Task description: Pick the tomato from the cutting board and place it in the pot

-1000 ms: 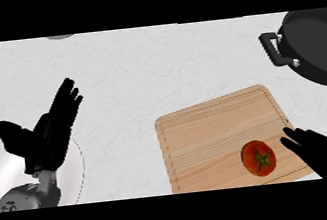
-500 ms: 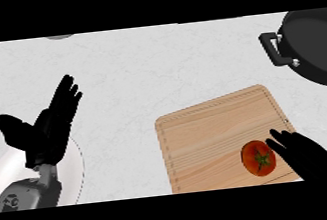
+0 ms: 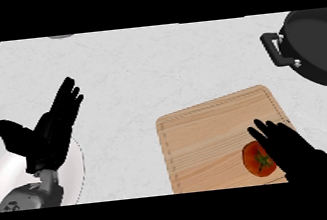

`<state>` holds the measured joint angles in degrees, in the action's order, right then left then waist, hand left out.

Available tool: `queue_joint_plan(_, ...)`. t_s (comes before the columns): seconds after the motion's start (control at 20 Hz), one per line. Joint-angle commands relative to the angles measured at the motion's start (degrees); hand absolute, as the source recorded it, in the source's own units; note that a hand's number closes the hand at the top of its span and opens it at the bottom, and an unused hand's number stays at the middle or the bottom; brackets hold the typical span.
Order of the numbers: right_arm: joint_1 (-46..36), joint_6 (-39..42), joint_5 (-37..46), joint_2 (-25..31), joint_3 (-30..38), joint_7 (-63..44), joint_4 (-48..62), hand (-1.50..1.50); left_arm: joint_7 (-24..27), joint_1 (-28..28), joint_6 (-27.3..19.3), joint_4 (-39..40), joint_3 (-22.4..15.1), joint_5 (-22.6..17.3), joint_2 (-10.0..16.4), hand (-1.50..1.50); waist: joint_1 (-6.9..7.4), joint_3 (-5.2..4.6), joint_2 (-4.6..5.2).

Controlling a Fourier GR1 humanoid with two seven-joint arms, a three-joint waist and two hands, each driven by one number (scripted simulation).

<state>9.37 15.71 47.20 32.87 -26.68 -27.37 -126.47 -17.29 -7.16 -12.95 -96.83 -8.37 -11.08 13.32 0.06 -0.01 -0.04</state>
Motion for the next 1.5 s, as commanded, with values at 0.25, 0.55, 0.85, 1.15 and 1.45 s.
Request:
queue_joint_plan(0.25,-2.99,4.25,7.70,-6.00,-1.52,-1.03,6.39,-1.50,1.04,1.24,2.65,0.05,1.86,1.58,-1.98,0.00,-0.13,0.01,0.00)
queue_joint_plan(0.55,-0.41,4.79,9.85,-4.96,-0.37,1.18,8.70,-1.50,-0.42,0.69,0.28,-0.47,-1.39,5.91,-5.29,0.00,-0.25,0.02,-0.04)
queue_joint_plan(0.85,-3.67,4.21,12.21,-8.57,1.29,6.14,16.67,-1.50,-2.03,1.84,3.73,-3.42,2.57,4.19,-4.14,0.00,-0.06,0.02,-0.01)
queue_joint_plan(1.15,-6.94,0.62,11.29,-11.21,0.48,12.78,17.29,1.50,-0.70,-2.27,4.39,2.80,3.83,4.06,-5.33,0.00,-0.23,0.01,0.05)
queue_joint_plan(1.45,-3.65,1.05,14.43,-11.42,0.87,15.03,14.17,1.50,-0.87,-4.34,3.72,3.89,5.21,6.37,-6.65,0.00,-0.34,0.01,0.01)
